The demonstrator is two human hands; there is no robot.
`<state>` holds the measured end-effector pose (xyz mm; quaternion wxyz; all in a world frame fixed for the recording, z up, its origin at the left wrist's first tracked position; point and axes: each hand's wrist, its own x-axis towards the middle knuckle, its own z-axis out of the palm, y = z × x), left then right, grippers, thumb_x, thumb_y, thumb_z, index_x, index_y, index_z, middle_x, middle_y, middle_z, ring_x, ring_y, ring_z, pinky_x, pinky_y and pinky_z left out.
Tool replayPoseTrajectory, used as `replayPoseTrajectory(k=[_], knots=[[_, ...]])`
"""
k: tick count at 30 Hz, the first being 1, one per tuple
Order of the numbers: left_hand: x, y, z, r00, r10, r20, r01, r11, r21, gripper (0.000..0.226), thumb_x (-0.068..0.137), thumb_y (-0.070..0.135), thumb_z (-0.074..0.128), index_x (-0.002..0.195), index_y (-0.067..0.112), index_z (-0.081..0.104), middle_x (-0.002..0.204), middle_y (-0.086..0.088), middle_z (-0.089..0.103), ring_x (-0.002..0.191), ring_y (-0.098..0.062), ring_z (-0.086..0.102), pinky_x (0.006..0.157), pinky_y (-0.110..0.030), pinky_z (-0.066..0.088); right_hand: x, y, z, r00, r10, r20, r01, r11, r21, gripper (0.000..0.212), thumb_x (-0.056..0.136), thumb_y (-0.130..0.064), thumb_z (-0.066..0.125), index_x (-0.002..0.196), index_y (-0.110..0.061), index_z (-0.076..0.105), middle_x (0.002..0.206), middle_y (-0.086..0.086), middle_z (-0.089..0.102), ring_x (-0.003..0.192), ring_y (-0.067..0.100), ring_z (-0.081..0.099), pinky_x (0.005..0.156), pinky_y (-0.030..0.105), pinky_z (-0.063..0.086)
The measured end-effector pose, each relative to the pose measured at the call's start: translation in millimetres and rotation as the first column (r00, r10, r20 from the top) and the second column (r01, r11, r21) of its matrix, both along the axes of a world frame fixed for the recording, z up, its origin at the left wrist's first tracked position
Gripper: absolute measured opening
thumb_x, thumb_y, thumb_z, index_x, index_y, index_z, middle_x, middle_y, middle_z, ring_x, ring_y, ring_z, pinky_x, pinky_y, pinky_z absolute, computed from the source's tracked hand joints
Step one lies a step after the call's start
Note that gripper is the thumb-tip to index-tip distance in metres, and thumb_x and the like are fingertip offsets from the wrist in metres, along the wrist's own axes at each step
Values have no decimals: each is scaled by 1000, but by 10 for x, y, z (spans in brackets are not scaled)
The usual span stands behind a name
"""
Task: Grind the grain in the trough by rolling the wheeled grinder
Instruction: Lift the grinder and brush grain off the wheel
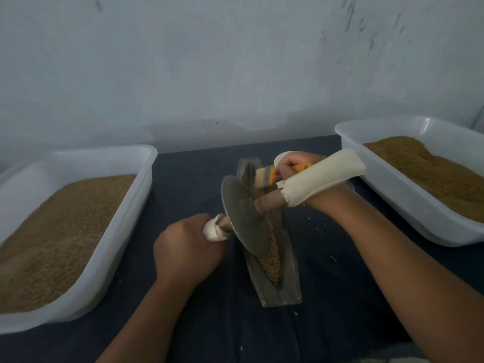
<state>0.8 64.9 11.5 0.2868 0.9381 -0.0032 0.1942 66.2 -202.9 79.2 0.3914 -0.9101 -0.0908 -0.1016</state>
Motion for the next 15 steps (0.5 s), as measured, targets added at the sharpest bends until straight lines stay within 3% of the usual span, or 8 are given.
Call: replayPoseTrajectory(k=[2,5,6,7,8,9,11,15], knots=[[-7,-12,13,1000,-1,-1,1,1000,-15,26,84,44,75,66,30,63,59,13,60,58,-8,59,57,-34,52,25,24,121,995,-20,94,23,999,-30,11,100,-20,64,92,-18,72,76,-12,70,71,-1,66,54,8,44],[-6,-9,9,1000,2,-16,-2,1000,-30,26,84,43,78,68,29,63,60,12,61,60,-9,60,59,-36,54,58,109,116,986,112,-121,-141,953,-268,16,101,-6,62,85,-9,65,78,-5,62,65,-10,59,64,17,43],[-2,-4,8,1000,6,-25,-7,999,-36,25,84,42,79,68,29,64,61,12,62,60,-10,61,60,-37,55,17,99,50,974,132,-184,-190,917,-349,12,103,-8,61,94,-9,69,91,0,67,79,-12,62,77,18,47],[6,4,6,999,11,-34,-13,999,-46,23,83,42,79,69,29,65,62,12,63,61,-11,62,61,-38,56,-40,88,17,973,109,-203,-183,900,-395,15,106,-17,59,112,-10,70,110,4,70,100,-4,65,91,26,50],[17,13,1,999,16,-44,-18,998,-64,21,82,41,79,70,30,65,63,12,64,62,-11,62,61,-38,56,-132,55,2,980,92,-179,-156,908,-389,22,107,-27,56,121,-16,69,118,1,71,111,8,66,94,33,52],[29,19,-8,999,17,-50,-21,996,-89,19,81,40,78,70,30,66,63,12,65,63,-10,63,60,-37,56,-205,1,-10,985,112,-129,-146,943,-297,18,105,-35,56,111,-26,70,104,-7,74,101,10,69,81,34,55],[50,20,-22,998,18,-57,-26,989,-145,21,82,38,78,68,30,65,62,12,65,61,-9,63,57,-34,51,-315,-115,14,987,158,-27,-160,981,-113,24,102,-42,59,79,-38,66,72,-11,68,68,2,64,55,15,45],[59,15,-26,997,36,-73,-51,974,-222,23,84,35,79,67,31,64,63,12,66,61,-10,64,56,-36,53,-252,-74,60,989,113,92,-109,993,-51,40,104,-38,57,65,-42,56,63,-15,60,55,0,53,50,11,37]])
